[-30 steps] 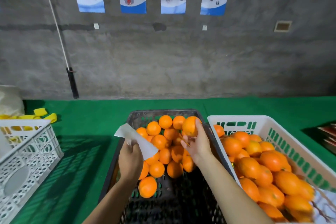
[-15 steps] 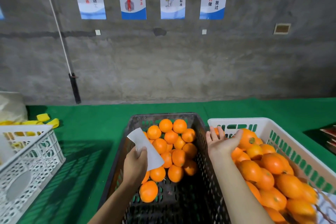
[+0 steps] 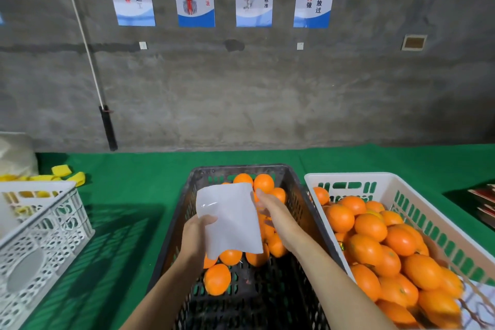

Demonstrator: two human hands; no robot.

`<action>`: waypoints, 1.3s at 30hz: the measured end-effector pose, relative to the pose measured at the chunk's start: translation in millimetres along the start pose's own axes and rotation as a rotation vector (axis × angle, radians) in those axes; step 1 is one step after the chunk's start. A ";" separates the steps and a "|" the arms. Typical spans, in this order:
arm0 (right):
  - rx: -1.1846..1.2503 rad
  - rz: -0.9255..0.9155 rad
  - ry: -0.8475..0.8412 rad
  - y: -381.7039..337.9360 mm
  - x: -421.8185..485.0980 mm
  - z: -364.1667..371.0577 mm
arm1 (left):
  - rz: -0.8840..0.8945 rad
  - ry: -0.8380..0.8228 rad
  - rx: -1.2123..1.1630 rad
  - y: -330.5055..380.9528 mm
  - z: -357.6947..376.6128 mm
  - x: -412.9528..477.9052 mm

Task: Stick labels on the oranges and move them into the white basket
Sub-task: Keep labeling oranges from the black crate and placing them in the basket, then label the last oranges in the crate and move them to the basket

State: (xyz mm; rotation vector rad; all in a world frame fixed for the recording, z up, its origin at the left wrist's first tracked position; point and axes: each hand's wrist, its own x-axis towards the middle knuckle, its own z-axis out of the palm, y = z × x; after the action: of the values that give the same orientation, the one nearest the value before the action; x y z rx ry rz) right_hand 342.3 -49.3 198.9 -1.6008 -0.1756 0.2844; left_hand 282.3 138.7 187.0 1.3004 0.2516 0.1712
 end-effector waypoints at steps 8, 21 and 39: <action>0.104 -0.073 -0.017 -1.7 -6.9 -0.6 | -0.030 -0.025 -0.047 5.0 0.3 -4.2; -0.090 -0.282 0.271 -60.9 -125.9 -63.7 | 0.151 -0.296 0.188 52.5 54.1 -77.9; -0.303 0.098 0.771 5.5 -402.7 -236.7 | -0.070 -0.967 0.599 -85.1 223.9 -230.8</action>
State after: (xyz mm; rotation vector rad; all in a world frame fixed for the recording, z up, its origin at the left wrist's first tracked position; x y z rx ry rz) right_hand 25.5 -391.0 230.8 -1.9099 0.4744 -0.3088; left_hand 121.7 -152.6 180.1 1.8084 -0.5182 -0.6360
